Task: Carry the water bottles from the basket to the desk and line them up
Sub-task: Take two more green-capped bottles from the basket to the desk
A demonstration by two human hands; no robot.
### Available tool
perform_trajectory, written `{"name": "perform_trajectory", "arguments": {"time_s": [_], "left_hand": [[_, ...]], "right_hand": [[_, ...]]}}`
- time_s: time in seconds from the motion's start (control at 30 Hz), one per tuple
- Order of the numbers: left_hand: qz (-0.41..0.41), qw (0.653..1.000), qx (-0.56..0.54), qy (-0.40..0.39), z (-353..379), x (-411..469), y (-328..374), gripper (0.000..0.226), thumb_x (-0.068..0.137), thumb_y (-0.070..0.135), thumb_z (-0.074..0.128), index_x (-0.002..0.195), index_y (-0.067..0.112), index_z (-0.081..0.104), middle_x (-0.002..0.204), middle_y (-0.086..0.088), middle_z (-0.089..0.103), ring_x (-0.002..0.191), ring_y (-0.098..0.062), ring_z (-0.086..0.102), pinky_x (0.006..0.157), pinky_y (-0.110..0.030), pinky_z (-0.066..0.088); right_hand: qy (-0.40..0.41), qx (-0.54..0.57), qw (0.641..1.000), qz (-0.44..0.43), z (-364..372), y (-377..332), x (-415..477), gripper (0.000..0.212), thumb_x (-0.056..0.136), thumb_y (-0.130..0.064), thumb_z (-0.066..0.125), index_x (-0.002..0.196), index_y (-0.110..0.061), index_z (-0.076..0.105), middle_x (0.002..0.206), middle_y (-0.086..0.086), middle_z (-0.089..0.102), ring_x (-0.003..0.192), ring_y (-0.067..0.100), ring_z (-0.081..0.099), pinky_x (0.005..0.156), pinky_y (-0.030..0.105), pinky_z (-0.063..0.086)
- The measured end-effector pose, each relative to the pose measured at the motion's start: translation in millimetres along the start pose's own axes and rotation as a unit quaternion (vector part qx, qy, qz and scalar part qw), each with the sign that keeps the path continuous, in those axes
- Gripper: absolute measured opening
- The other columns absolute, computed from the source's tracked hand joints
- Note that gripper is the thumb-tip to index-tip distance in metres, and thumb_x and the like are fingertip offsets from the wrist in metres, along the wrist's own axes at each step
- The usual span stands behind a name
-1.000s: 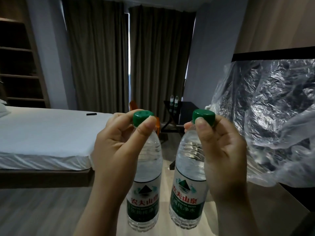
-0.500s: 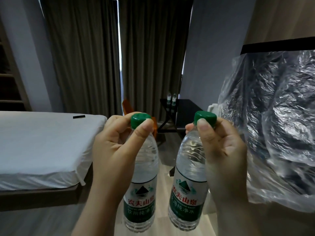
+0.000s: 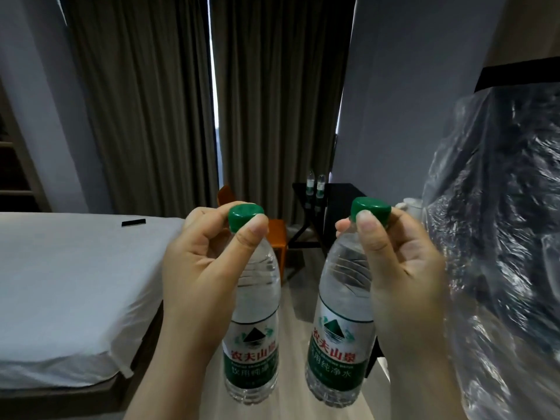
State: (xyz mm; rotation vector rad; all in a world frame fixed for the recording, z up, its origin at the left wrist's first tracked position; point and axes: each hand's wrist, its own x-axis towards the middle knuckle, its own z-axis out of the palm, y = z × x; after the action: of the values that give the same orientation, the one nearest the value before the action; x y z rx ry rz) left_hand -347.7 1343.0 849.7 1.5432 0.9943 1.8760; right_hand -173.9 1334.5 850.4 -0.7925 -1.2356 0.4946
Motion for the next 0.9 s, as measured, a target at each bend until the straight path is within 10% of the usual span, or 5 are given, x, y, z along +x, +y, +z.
{"name": "perform_trajectory", "arguments": {"time_s": [0.67,0.9], "left_hand": [[0.003,0.998,-0.012,-0.058,62,291,-228,0.022,0.078,0.040,0.067,0.094,0.026,0.073,0.088,0.002,0.062,0.091,-0.016,0.065,0.085,-0.046,0.055],[-0.010,0.998,-0.016,-0.067,109,362,-300,0.019,0.077,0.039,0.067,0.093,0.030,0.073,0.092,-0.005,0.063,0.092,-0.019,0.067,0.085,-0.050,0.054]], "right_hand": [[0.067,-0.079,0.994,0.019,111,229,237,0.030,0.082,-0.051,0.059,0.098,-0.026,0.067,0.094,-0.005,0.074,0.089,0.012,0.070,0.071,0.020,0.055],[0.069,-0.063,0.995,0.030,119,310,314,0.029,0.081,-0.054,0.060,0.099,-0.032,0.066,0.098,-0.003,0.073,0.093,0.016,0.070,0.080,0.039,0.055]]}}
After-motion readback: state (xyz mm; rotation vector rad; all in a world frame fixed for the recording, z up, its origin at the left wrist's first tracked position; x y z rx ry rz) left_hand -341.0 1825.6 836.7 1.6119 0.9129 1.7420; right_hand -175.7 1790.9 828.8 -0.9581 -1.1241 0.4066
